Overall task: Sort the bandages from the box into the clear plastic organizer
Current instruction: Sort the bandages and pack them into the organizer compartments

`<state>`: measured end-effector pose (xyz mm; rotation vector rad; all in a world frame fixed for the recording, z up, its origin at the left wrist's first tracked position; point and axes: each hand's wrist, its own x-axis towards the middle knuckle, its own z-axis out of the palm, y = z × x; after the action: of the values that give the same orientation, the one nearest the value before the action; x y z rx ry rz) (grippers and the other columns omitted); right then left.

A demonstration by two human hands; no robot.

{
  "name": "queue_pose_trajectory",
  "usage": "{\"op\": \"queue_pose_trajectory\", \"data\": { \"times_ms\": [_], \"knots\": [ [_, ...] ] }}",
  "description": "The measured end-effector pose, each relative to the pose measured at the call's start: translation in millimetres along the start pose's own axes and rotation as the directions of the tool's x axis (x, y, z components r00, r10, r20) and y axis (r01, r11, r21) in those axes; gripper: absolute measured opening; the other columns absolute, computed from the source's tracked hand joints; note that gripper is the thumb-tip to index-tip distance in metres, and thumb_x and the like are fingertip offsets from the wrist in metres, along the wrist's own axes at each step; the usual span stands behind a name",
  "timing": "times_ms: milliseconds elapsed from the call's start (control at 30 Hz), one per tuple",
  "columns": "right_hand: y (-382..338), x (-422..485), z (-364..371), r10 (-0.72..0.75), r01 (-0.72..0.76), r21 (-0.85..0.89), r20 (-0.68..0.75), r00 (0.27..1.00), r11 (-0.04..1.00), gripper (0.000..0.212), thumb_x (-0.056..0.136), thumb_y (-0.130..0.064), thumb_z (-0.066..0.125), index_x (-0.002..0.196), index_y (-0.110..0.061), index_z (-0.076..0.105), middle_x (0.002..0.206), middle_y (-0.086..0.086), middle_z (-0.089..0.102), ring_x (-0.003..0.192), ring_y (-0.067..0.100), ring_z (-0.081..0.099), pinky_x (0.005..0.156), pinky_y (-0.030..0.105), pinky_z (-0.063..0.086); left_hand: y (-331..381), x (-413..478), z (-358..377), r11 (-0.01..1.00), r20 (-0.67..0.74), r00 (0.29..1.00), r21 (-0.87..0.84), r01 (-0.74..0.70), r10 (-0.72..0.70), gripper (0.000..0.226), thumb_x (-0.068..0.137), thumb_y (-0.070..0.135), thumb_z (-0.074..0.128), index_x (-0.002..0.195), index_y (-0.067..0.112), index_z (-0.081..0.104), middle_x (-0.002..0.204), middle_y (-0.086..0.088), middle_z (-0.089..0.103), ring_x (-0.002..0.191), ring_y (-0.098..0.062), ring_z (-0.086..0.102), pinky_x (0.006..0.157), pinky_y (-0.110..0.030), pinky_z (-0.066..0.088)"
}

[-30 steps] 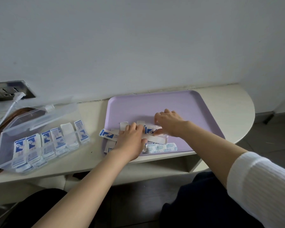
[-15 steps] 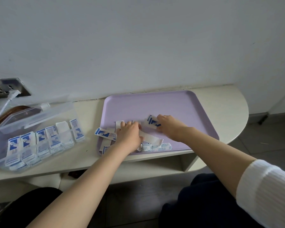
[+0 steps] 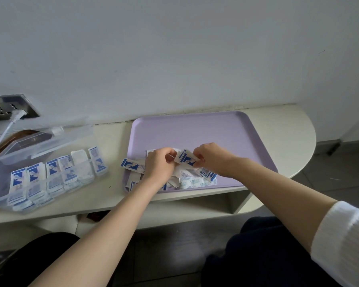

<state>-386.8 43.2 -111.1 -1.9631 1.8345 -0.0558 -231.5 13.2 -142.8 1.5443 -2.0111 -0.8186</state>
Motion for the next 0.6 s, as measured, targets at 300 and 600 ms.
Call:
{"op": "queue_pose_trajectory", "data": {
  "times_ms": [300, 600],
  "knots": [
    [-1.5, 2.6, 1.9, -0.145, 0.013, -0.381, -0.320, 0.936, 0.925, 0.030, 0.094, -0.004, 0.044, 0.124, -0.008, 0.047, 0.126, 0.009, 0.042, 0.110, 0.024, 0.047, 0.083, 0.028, 0.041, 12.2, -7.3, 3.8, 0.956, -0.075, 0.957, 0.108, -0.271, 0.280, 0.046, 0.082, -0.007, 0.047, 0.124, 0.011, 0.049, 0.119, -0.005, 0.052, 0.110, -0.024, 0.040, 0.089, -0.028, 0.033],
    [7.3, 6.7, 23.8, 0.244, -0.248, -0.001, -0.175, 0.954, 0.969, 0.042, 0.092, -0.015, 0.052, 0.130, -0.008, 0.037, 0.133, 0.014, 0.036, 0.124, 0.030, 0.035, 0.107, 0.038, 0.028, 6.3, -4.8, 16.5, 0.756, 0.248, 0.935, 0.553, -0.350, 0.252, 0.029, 0.093, 0.010, 0.043, 0.122, 0.009, 0.040, 0.124, -0.011, 0.043, 0.112, -0.028, 0.038, 0.091, -0.033, 0.033]
  ]
}}
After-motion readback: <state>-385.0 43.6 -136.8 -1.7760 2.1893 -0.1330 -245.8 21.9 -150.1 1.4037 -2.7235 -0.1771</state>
